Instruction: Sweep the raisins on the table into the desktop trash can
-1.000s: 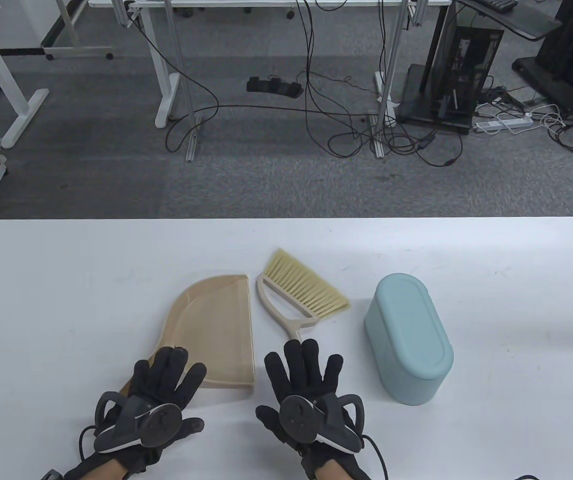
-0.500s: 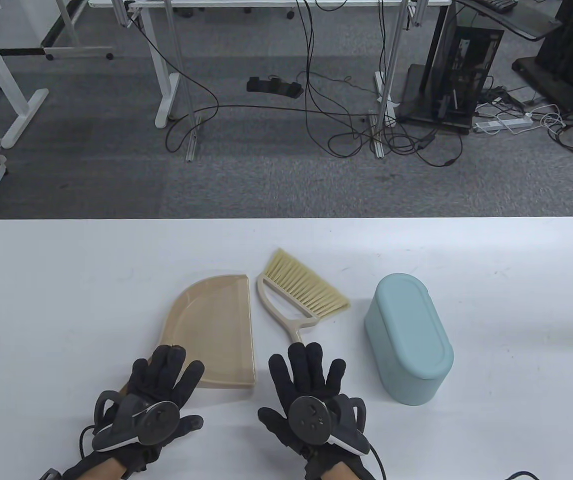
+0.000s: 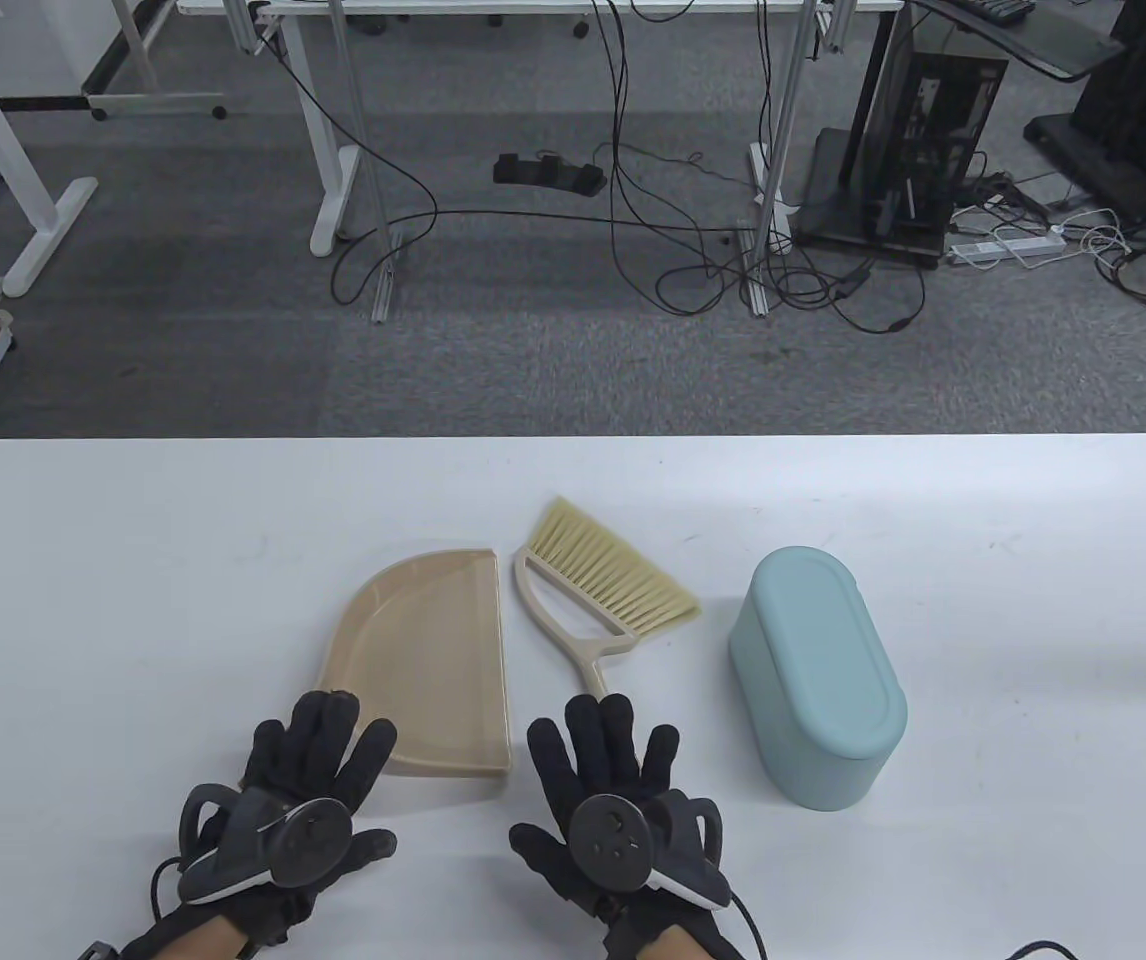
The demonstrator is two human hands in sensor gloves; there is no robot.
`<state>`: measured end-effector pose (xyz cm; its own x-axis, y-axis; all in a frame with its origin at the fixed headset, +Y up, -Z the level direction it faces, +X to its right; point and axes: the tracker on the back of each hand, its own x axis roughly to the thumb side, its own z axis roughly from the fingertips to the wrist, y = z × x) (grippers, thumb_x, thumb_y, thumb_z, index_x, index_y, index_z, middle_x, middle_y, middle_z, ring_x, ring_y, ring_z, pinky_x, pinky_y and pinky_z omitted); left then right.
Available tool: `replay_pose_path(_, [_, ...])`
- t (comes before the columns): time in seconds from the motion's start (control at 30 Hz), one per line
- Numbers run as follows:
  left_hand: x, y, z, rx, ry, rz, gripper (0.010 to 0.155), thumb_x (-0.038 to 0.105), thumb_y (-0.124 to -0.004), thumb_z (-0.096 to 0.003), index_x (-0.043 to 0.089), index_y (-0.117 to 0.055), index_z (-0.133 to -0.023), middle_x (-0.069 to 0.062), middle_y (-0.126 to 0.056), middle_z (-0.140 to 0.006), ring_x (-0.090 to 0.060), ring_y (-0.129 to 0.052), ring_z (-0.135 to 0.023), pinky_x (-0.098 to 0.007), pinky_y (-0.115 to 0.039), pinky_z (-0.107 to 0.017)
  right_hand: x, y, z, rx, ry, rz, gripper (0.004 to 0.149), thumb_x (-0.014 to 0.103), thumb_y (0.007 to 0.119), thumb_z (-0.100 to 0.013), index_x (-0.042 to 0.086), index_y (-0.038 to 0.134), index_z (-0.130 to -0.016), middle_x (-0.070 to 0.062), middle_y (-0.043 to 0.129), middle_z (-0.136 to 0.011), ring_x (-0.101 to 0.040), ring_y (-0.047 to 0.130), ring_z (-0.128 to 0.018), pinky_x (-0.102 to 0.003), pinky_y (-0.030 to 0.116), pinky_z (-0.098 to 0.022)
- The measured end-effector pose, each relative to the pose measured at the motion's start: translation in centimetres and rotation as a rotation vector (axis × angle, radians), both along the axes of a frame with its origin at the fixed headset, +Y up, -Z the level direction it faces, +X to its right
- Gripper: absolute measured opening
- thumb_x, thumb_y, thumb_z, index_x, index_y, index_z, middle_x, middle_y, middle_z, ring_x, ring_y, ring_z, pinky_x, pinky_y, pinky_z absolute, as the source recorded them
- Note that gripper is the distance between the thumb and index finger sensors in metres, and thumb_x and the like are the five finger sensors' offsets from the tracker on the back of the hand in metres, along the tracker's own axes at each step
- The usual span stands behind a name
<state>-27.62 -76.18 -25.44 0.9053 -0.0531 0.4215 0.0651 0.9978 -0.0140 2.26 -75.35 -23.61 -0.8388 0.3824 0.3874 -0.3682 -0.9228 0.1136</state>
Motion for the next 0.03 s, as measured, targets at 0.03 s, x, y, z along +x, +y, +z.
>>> replay_pose_path(0.03, [-0.01,0.03,-0.01,0.000,0.001,-0.006,0.097,0.071,-0.066,-0.0455,0.035,-0.002,-0.108,-0.012,0.005,-0.116,-0.043,-0.006,-0.113,-0.071,-0.027,-0.075,-0.01,0.00,0.00,-0.003,0.001,-0.002,0.087,0.064,0.061,-0.054,0.031,0.004,-0.110,-0.009,-0.005,-0.116,-0.038,-0.011,-0.103,-0.066,-0.006,-0.060])
